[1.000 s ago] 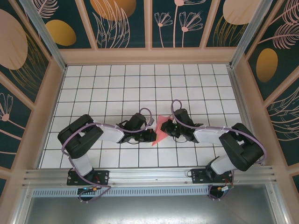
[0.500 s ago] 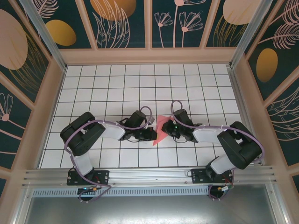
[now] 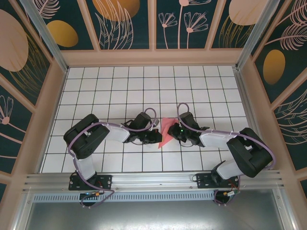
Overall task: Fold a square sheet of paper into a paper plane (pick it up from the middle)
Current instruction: Fourth fold the wing at the center of the table.
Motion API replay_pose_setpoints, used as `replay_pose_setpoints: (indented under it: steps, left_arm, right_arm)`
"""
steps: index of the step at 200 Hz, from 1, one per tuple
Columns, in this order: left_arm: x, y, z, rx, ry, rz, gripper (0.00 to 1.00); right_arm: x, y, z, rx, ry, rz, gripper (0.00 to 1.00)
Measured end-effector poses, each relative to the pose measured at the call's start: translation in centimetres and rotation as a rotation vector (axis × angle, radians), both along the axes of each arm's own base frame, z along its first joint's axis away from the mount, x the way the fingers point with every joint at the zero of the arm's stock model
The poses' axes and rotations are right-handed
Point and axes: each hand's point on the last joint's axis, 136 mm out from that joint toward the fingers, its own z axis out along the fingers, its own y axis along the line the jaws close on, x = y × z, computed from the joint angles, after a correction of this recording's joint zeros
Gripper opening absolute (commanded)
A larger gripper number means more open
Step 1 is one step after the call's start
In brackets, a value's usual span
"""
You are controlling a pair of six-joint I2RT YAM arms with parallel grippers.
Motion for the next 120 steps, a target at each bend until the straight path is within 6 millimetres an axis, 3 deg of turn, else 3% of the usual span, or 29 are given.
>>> replay_pose_setpoints:
  steps: [67, 120]
  left_arm:
    - [0.3, 0.0, 0.1, -0.045, 0.041, 0.018, 0.07]
    - [0.2, 0.2, 0.1, -0.074, 0.064, 0.042, 0.06]
  right_arm:
    - [0.4, 1.6, 1.7, 0.088, -0.042, 0.043, 0.15]
    - [0.9, 2.1, 1.2, 0.096, -0.031, 0.048, 0.14]
